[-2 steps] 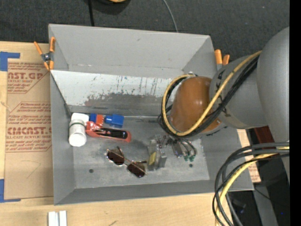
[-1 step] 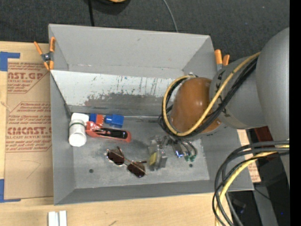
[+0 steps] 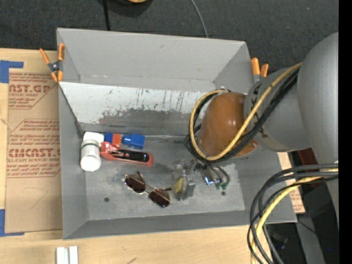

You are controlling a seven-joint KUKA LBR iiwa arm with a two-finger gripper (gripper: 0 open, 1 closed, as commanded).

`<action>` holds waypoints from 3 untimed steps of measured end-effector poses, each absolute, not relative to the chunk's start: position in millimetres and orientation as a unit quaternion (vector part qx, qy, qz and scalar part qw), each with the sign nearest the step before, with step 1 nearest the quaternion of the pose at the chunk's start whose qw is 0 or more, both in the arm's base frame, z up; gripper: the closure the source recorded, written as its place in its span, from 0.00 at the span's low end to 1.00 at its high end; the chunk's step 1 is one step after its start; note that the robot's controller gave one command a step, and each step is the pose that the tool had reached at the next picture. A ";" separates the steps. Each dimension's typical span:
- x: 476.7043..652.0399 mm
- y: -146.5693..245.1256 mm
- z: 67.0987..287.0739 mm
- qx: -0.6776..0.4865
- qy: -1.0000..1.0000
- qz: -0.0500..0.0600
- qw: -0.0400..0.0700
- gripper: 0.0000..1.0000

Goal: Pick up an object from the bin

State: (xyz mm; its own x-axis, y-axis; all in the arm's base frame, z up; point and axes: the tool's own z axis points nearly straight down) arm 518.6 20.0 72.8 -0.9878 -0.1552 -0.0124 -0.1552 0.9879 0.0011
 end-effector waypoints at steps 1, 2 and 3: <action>518.2 22.4 71.4 -0.111 0.994 0.000 0.008 1.00; 519.2 20.0 71.2 -0.125 0.992 0.001 0.007 1.00; 520.2 14.7 71.2 -0.127 0.992 0.001 0.008 1.00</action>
Offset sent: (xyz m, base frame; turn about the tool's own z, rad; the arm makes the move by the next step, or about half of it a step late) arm 0.0006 -0.0045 -0.0028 -0.1062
